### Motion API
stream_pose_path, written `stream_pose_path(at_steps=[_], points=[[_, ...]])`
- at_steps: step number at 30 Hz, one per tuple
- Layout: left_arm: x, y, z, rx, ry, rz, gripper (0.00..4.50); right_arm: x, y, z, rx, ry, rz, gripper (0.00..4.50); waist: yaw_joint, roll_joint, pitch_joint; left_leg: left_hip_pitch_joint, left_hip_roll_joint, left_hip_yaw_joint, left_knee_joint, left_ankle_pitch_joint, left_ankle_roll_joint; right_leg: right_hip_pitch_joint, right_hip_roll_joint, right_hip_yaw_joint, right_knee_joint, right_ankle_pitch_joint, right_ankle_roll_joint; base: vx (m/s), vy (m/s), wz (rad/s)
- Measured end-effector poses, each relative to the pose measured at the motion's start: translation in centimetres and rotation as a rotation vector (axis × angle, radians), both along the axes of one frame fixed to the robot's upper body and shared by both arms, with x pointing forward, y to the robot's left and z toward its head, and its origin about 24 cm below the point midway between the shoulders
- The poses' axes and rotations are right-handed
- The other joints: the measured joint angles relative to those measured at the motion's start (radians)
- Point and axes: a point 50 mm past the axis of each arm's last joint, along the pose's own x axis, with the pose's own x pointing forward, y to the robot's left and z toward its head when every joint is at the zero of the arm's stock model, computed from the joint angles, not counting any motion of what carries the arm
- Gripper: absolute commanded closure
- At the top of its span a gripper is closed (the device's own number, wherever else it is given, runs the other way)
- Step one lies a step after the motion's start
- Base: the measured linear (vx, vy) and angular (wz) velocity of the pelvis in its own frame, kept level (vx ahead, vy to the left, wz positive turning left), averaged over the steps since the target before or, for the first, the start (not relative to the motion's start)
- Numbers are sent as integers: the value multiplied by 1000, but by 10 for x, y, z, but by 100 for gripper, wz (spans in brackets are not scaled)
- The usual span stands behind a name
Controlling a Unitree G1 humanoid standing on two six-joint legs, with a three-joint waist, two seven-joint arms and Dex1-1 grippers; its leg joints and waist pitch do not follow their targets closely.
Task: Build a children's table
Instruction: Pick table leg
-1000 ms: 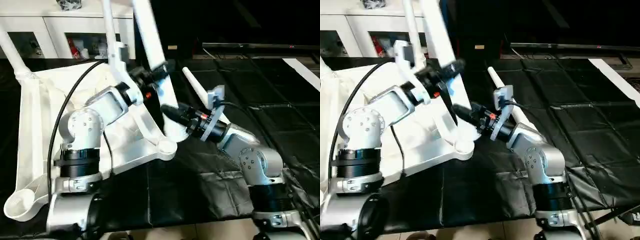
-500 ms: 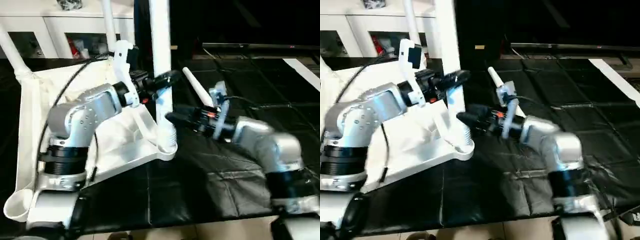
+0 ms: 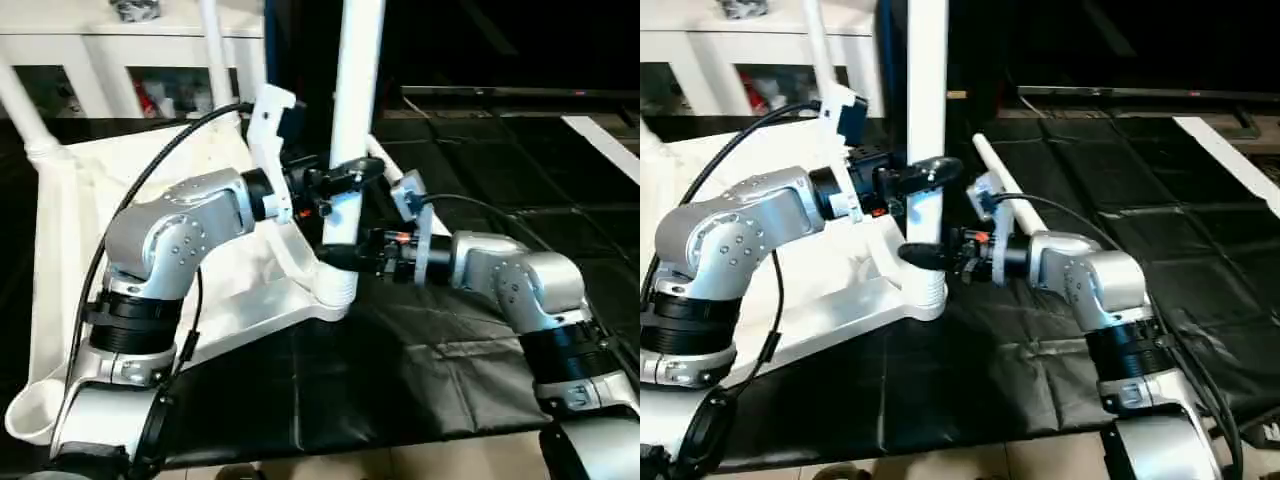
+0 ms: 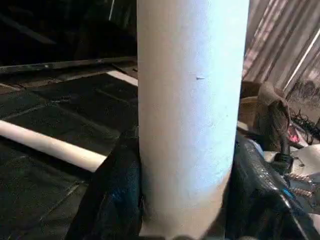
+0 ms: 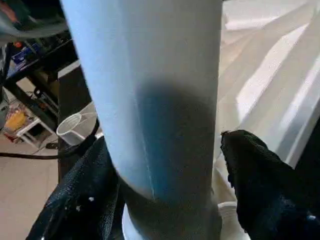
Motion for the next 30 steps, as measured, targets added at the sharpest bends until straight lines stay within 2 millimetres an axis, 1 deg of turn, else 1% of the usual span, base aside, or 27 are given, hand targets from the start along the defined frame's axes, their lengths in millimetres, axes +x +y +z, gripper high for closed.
stream_pose_path(at_steps=[3,5,6,8,9,10,13,16,21,25,26,27,28,30], points=[[-1,-1,1,2,-8,-12,266,0,2,0,5,5,5,127,-1,0,0,0,0,0,0,0,0,0,0,0,0,1,-1,0,0,0],[-2,-2,1,7,-12,-24,266,-1,3,-1,7,14,9,156,-1,0,0,0,0,0,0,0,0,0,0,0,0,0,-1,0,0,0],[-2,-2,1,8,-12,-26,266,-1,3,-1,8,17,11,156,-1,0,0,0,0,0,0,0,0,0,0,0,0,0,0,0,0,0],[-2,-2,1,14,-12,-25,266,-2,5,-2,13,25,17,175,-1,0,0,0,0,0,0,0,0,0,0,0,0,0,1,0,0,0],[-2,-2,1,15,-13,-26,266,-2,5,-2,14,27,19,175,-1,0,0,0,0,0,0,0,0,0,0,0,0,0,1,0,0,0],[-2,-2,1,16,-13,-26,266,-2,5,-2,15,29,20,196,-1,0,0,0,0,0,0,0,0,0,0,0,0,0,1,0,0,0],[-2,-2,0,17,-10,-25,266,-3,7,-1,20,29,36,207,-1,-1,0,0,0,0,0,0,0,0,0,0,1,-1,1,0,0,0],[-2,-1,0,19,-10,-25,266,-3,8,-1,20,30,38,234,-1,-1,0,0,0,0,0,0,0,0,0,0,1,-1,1,0,0,0],[0,-2,-1,23,-8,-12,266,-2,10,-2,26,29,36,244,0,-1,0,0,0,0,0,0,0,0,0,0,1,0,0,0,0,0],[6,-3,4,-10,1,18,266,2,10,3,42,10,7,248,-1,-1,0,0,0,0,1,0,0,0,0,0,1,0,0,0,0,0],[6,-2,5,-22,0,27,210,3,10,5,48,2,4,249,-2,-1,0,0,0,0,1,0,0,0,0,0,1,0,0,0,0,0],[6,-3,6,-35,5,32,210,3,10,6,54,0,1,249,-1,-1,0,0,0,0,1,0,0,0,0,0,1,0,0,0,0,0],[8,-3,7,-62,18,44,196,4,9,6,62,-3,-4,249,-1,-1,0,0,0,0,1,0,0,0,0,0,1,2,-3,0,0,0],[9,-4,13,-119,23,47,196,4,10,3,61,10,-15,249,-1,-1,0,0,0,0,1,0,0,0,0,0,1,2,-4,0,0,0]])
